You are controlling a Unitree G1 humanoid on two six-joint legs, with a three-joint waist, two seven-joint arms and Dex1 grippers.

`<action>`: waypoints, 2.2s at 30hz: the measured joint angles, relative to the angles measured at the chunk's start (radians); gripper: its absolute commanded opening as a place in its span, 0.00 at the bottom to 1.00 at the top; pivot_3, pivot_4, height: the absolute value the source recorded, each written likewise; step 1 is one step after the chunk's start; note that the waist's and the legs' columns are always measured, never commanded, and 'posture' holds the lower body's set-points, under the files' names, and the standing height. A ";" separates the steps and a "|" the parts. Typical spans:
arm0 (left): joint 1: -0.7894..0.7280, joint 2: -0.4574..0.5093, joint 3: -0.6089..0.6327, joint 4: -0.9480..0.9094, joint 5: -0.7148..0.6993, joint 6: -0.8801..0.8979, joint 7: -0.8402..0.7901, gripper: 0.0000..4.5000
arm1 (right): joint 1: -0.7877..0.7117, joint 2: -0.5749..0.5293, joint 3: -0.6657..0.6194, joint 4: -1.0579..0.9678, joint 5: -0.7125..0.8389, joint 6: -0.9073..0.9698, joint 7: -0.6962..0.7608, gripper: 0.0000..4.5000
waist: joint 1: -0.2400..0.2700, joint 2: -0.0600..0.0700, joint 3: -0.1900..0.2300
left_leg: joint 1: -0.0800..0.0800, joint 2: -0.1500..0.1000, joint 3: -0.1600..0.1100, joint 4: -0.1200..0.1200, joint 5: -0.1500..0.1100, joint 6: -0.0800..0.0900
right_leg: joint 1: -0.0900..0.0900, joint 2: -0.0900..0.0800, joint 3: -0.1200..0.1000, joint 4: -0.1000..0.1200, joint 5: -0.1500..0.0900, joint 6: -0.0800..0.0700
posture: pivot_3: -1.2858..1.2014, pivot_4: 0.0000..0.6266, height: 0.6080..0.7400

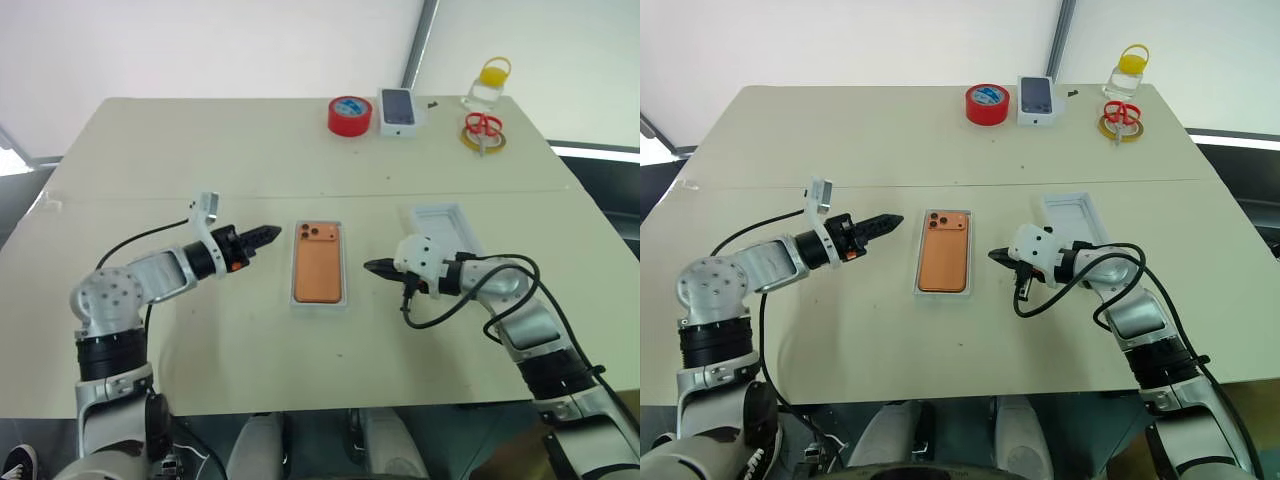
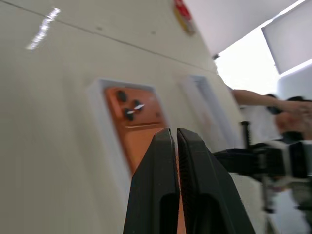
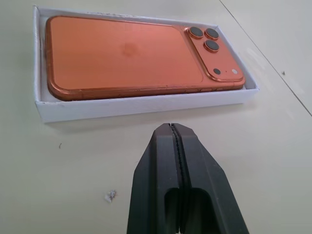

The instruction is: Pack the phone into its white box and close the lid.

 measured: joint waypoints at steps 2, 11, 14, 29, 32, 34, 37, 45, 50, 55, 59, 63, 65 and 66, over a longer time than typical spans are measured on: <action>0.017 0.046 -0.104 0.002 0.155 -0.146 -0.055 0.02 | -0.003 0.001 0.001 0.003 -0.011 -0.009 -0.006 0.00 | 0.002 0.000 0.000 | 0.000 0.000 0.000 0.000 0.000 0.000 | 0.000 0.000 0.000 0.000 0.000 0.000 | 0.52 0.24 0.99; 0.109 0.105 -0.297 0.039 0.472 -0.470 -0.217 0.02 | -0.016 0.030 0.007 0.016 -0.037 -0.013 -0.034 0.00 | -0.003 0.001 0.000 | -0.001 0.001 0.000 0.000 -0.001 0.001 | -0.001 0.000 0.000 -0.001 0.000 0.000 | 0.52 0.24 0.99; 0.116 0.109 -0.369 0.076 0.586 -0.627 -0.275 0.02 | -0.039 0.042 0.020 0.053 -0.072 -0.010 -0.063 0.00 | 0.000 0.001 0.000 | -0.001 0.001 0.001 0.000 -0.001 0.002 | -0.001 -0.001 0.000 -0.002 0.000 0.000 | 0.52 0.24 0.99; -0.008 -0.112 -0.496 0.162 0.752 -0.633 -0.414 0.02 | -0.015 -0.005 0.034 0.078 -0.146 0.008 -0.098 0.00 | 0.051 0.003 -0.001 | -0.002 -0.003 0.000 0.005 -0.002 0.006 | 0.003 -0.003 -0.001 -0.002 0.000 0.000 | 0.52 0.24 0.99; -0.049 -0.210 -0.536 0.210 0.776 -0.627 -0.415 0.02 | 0.021 -0.070 -0.016 0.076 -0.146 0.016 -0.089 0.00 | 0.057 0.004 -0.001 | -0.008 -0.003 -0.001 0.016 -0.005 0.012 | 0.003 -0.004 -0.003 -0.001 0.000 0.001 | 0.52 0.24 0.99; -0.080 -0.258 -0.565 0.252 0.800 -0.639 -0.419 0.02 | 0.058 -0.110 -0.045 0.070 -0.145 0.014 -0.083 0.00 | 0.055 0.004 -0.001 | -0.009 -0.006 -0.001 0.018 -0.007 0.014 | 0.003 -0.007 -0.003 -0.001 0.000 0.001 | 0.52 0.24 0.99; -0.116 -0.313 -0.572 0.316 0.811 -0.649 -0.435 0.02 | 0.103 -0.168 -0.079 0.050 -0.144 -0.011 -0.065 0.00 | 0.050 0.004 -0.001 | -0.010 -0.008 -0.001 0.018 -0.007 0.015 | 0.002 -0.008 -0.003 -0.002 0.000 0.002 | 0.52 0.24 0.99; -0.187 -0.345 -0.595 0.447 0.847 -0.746 -0.493 0.02 | 0.169 -0.209 -0.126 0.021 -0.136 -0.031 -0.047 0.00 | 0.046 0.004 -0.001 | -0.010 -0.008 -0.002 0.018 -0.007 0.016 | 0.002 -0.008 -0.003 -0.002 0.000 0.003 | 0.52 0.24 0.99; -0.168 -0.344 -0.589 0.428 0.846 -0.751 -0.506 0.02 | 0.168 -0.211 -0.128 0.023 -0.138 -0.042 -0.049 0.00 | 0.045 0.004 -0.001 | -0.011 -0.008 -0.002 0.018 -0.007 0.016 | 0.001 -0.008 -0.003 -0.002 0.000 0.003 | 0.52 0.24 0.99; -0.151 -0.343 -0.580 0.409 0.848 -0.749 -0.499 0.02 | 0.158 -0.209 -0.123 0.034 -0.143 -0.050 -0.046 0.00 | 0.044 0.005 -0.001 | -0.011 -0.008 -0.002 0.018 -0.007 0.016 | 0.001 -0.008 -0.003 -0.001 0.000 0.003 | 0.52 0.24 0.99; -0.151 -0.343 -0.567 0.420 0.853 -0.761 -0.492 0.02 | 0.152 -0.210 -0.120 0.034 -0.143 -0.050 -0.036 0.00 | 0.044 0.005 -0.001 | -0.010 -0.008 -0.002 0.018 -0.007 0.016 | 0.001 -0.008 -0.003 -0.001 0.000 0.003 | 0.52 0.24 0.99; -0.151 -0.334 -0.555 0.428 0.858 -0.778 -0.473 0.02 | 0.133 -0.213 -0.120 0.034 -0.132 -0.036 -0.012 0.00 | 0.042 0.005 -0.001 | -0.010 -0.007 -0.001 0.018 -0.007 0.016 | 0.000 -0.008 -0.003 0.000 0.000 0.003 | 0.52 0.24 0.99; -0.149 -0.328 -0.547 0.423 0.855 -0.774 -0.473 0.02 | 0.109 -0.212 -0.122 0.034 -0.115 -0.011 -0.008 0.00 | 0.040 0.005 -0.001 | -0.010 -0.007 -0.001 0.018 -0.007 0.016 | 0.000 -0.008 -0.003 0.000 0.000 0.004 | 0.52 0.24 0.99; -0.143 -0.322 -0.537 0.411 0.844 -0.764 -0.473 0.02 | 0.092 -0.212 -0.129 0.033 -0.102 0.005 -0.007 0.00 | 0.038 0.005 0.000 | -0.011 -0.006 -0.001 0.018 -0.007 0.016 | 0.000 -0.008 -0.003 0.000 0.000 0.004 | 0.52 0.24 0.99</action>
